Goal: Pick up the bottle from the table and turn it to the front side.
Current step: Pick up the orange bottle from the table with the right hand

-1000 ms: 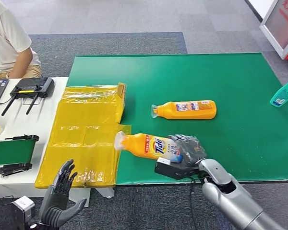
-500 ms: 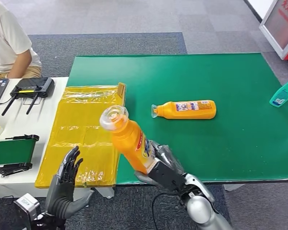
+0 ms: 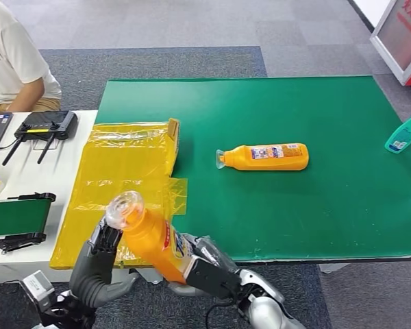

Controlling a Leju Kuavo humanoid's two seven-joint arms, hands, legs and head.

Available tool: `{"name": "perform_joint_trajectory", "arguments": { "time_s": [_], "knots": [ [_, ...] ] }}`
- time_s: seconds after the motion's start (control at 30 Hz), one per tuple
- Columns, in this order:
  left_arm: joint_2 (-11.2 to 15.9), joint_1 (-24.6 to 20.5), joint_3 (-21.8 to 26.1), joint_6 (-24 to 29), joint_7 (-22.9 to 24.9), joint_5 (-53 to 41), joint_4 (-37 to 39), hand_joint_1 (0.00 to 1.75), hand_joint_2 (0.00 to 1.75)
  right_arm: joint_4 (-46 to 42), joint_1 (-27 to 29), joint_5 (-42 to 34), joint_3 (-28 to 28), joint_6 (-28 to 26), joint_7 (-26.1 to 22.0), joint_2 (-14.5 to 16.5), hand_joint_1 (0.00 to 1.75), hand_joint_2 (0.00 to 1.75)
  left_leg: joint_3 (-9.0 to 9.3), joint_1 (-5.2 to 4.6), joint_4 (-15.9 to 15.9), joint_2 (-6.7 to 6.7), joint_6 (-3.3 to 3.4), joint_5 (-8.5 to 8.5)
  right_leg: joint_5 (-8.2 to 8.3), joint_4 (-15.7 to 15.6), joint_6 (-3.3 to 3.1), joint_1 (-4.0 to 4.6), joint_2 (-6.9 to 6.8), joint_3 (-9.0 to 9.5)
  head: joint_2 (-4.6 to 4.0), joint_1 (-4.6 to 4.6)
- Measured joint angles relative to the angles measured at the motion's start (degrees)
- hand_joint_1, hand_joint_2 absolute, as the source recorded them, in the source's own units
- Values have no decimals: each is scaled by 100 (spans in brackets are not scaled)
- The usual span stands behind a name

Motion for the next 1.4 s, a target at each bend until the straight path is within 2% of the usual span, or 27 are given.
{"name": "perform_joint_trajectory", "arguments": {
  "time_s": [0.2, 0.6, 0.97, 1.23, 1.27, 1.37, 1.4],
  "knots": [
    [220, -191, 46, -219, 254, 472, 23, 0, 175, 202, -35, 123, 259, -54, -95, -12, 175, 175, 0, 0, 0, 0, 0, 0, 1, 0, 1, -1, 0, 0, 0, 1],
    [337, -289, -39, -672, 639, 1407, 285, 0, 175, 381, -153, 374, 577, -210, -94, -61, 175, 175, 0, 0, 0, 1, 0, 0, 0, 0, 0, -1, 1, -2, 0, 0],
    [1044, -252, -722, -509, 729, 1644, 330, 0, 175, 543, -226, 468, 687, -291, -107, -103, 175, 175, 0, 0, 0, 1, 0, 0, -1, 0, -1, 0, 1, -2, 0, 1],
    [1268, -286, -980, -163, 782, 1482, 285, 0, 175, 596, -237, 484, 747, -327, -110, -104, 175, 175, 0, 0, 0, 1, 0, 0, 0, 0, 0, 0, 1, -1, 0, 0],
    [1293, -285, -988, -131, 785, 1476, 257, 27, 175, 599, -235, 489, 750, -336, -110, -105, 175, 175, 0, 0, 0, 1, -1, 0, 0, 0, -1, 0, 1, -1, 0, 0],
    [1372, -284, -993, -92, 785, 1468, 172, 158, 175, 602, -233, 497, 759, -356, -110, -116, 175, 175, 0, 0, 0, 1, -1, 0, 0, 0, -1, 0, 1, -1, 0, -1],
    [1392, -284, -992, -91, 784, 1462, 148, 175, 175, 602, -230, 499, 760, -361, -109, -122, 175, 175, 0, 0, 0, 1, -1, 0, 0, 0, -1, 1, 1, -1, 0, -1]
  ]
}}
